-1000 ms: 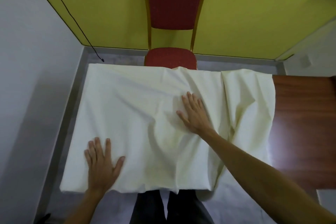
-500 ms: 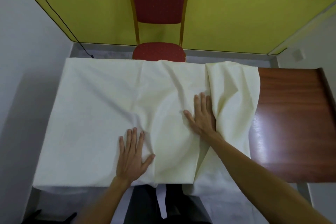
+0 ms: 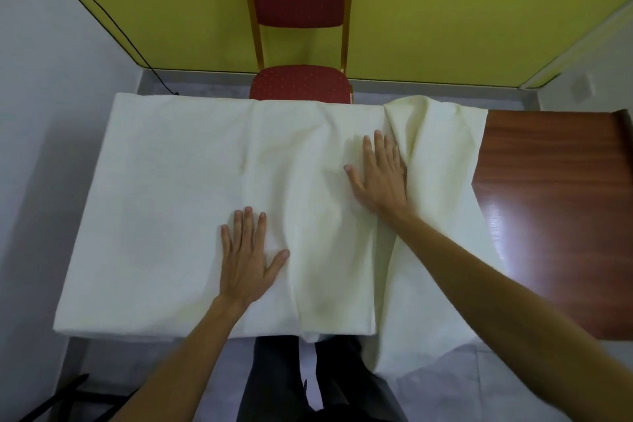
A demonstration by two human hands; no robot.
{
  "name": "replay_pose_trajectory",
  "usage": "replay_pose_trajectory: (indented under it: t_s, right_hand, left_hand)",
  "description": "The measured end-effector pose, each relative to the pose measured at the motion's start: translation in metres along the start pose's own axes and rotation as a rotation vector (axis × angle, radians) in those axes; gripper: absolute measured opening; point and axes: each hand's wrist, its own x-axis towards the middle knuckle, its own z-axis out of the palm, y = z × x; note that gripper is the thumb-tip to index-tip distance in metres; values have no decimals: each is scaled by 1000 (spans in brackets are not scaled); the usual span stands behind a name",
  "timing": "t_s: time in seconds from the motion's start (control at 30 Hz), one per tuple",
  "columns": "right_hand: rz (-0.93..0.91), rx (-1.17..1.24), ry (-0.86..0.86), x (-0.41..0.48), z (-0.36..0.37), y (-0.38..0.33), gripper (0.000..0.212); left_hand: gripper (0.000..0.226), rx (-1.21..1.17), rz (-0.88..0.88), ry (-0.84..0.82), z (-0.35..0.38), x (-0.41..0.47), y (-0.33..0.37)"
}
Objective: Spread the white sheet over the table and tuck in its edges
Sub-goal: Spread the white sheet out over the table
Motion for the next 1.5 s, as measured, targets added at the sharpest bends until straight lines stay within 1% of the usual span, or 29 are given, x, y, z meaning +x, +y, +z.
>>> replay_pose_trajectory:
  t_s: [0.03, 0.1, 0.13, 0.2, 0.3, 0.43, 0.53, 0.6, 0.67, 0.7, 0.77, 0.87, 0.97, 1.03, 1.1, 1.17, 1.23, 1.3, 1.4, 1.5]
  right_hand:
    - [-10, 2, 23, -19, 0, -6, 79]
    - [-73, -1, -32, -64, 9, -8, 79]
    - [-116, -28, -57, -86, 17, -2, 80]
    - [-194, -111, -33, -109, 28, 21, 80]
    - [-217, -145, -36, -110, 22, 41, 80]
    - [-204, -141, -36, -109, 17, 42, 81]
    - [-169, -114, -77, -110, 13, 38, 81]
    - [-155, -44, -9, -112, 3, 33, 77]
    - [-171, 4, 159, -114, -13, 31, 69]
    - [-142, 11, 241, -115, -21, 34, 66]
    - [14, 1, 321, -116, -37, 46, 64]
    - [240, -39, 284, -121, -47, 67, 68]
    - [354, -77, 250, -137, -44, 74, 73]
    - [435, -82, 246, -152, -38, 70, 78]
    - [512, -72, 246, -171, -29, 65, 85]
    - [557, -77, 235, -187, -16, 59, 90]
    - [583, -83, 222, -196, -2, 58, 90]
    - [601, -97, 229, -198, 10, 60, 85]
    - [584, -133, 298, -198, 20, 61, 69]
    - [568, -171, 363, -199, 22, 65, 61]
  left_hand:
    - [87, -5, 2, 1, 0, -3, 1]
    - [84, 2, 3, -10, 1, -8, 3]
    - [84, 9, 0, -12, 2, -9, 4]
    - [84, 18, 6, -9, 3, -8, 2]
    - [83, 27, 39, 7, 5, -12, 1]
    - [84, 34, 35, 23, 7, -13, 4]
    - [87, 34, 41, 27, 5, -14, 9]
    - [89, 22, 71, 58, 3, -10, 19]
    - [89, -1, 131, 69, 1, -1, 41]
    - [88, -8, 176, 64, 1, 4, 55]
    - [86, -22, 275, 51, 2, 16, 86]
    - [82, -71, 390, 45, -1, 37, 130]
    - [73, -102, 486, 30, -10, 65, 162]
    - [65, -73, 570, 19, -16, 88, 175]
    - [63, 15, 682, 26, -21, 116, 184]
    - [67, 107, 788, 23, -27, 149, 192]
    - [72, 208, 869, 6, -32, 186, 203]
    - [75, 286, 934, -23, -39, 220, 217]
    - [77, 406, 1018, -90, -45, 266, 233]
    - [71, 553, 1147, -103, -45, 294, 238]
